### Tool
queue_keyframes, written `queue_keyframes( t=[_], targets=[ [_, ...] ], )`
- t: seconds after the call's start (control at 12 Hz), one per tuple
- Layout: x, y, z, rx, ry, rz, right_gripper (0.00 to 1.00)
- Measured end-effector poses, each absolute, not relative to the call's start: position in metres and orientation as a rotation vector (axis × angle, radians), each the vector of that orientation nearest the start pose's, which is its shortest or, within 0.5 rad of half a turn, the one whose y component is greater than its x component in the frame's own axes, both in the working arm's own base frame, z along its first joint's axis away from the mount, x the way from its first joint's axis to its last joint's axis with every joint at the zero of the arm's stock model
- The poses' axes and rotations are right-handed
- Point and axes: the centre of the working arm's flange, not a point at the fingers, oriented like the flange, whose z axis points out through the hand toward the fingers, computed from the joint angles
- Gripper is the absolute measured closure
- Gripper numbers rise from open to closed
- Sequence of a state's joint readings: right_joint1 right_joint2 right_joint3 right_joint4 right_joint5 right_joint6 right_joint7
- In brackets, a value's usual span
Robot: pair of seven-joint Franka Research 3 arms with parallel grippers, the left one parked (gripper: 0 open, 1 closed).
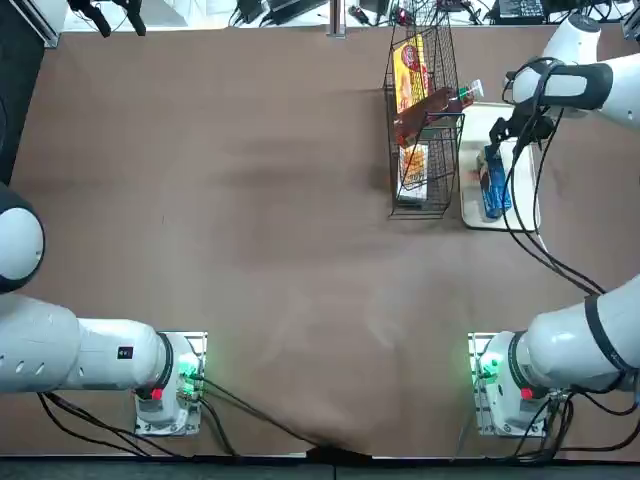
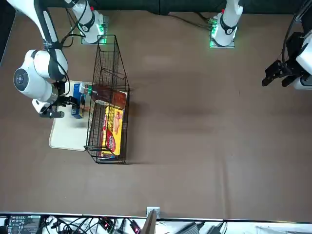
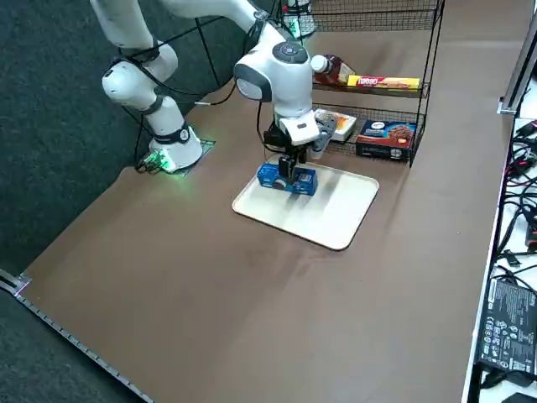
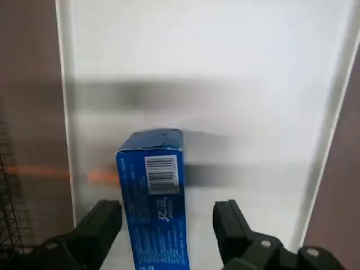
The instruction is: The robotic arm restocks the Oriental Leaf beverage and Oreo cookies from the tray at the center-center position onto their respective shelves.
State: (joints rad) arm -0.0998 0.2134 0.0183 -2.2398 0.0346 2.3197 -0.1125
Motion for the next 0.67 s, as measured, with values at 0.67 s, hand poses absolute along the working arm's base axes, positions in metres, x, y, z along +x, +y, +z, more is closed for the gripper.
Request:
queue_keyframes(
  t=[0.67],
  targets=[
    [0.522, -0.031, 0.25, -3.091, -0.046, 0.229, 0.0]
  ],
)
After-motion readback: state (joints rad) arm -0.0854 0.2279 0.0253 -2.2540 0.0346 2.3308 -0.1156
